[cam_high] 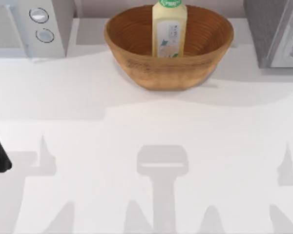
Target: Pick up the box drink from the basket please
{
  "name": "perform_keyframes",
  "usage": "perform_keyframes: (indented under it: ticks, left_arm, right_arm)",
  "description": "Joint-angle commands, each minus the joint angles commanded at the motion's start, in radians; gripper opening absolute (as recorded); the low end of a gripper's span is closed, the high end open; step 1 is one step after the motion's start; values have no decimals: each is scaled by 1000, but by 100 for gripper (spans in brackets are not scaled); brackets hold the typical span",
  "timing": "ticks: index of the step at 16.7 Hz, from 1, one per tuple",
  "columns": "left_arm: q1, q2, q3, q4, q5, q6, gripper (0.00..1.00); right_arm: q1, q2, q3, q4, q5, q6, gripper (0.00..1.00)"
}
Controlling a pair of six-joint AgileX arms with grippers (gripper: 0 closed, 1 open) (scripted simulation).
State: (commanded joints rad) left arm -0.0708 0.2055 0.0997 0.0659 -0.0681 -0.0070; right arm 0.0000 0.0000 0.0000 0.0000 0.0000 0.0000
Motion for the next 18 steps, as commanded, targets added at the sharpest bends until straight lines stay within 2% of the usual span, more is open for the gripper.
perform_keyframes:
  ticks: [6, 18]
  left_arm:
    - [-165, 475, 287, 209, -155, 5, 100]
    - [-558, 1647, 980, 716, -527, 12, 100]
  right_arm:
    - [0, 0, 0, 0, 0, 0, 100]
    - [0, 0, 0, 0, 0, 0, 100]
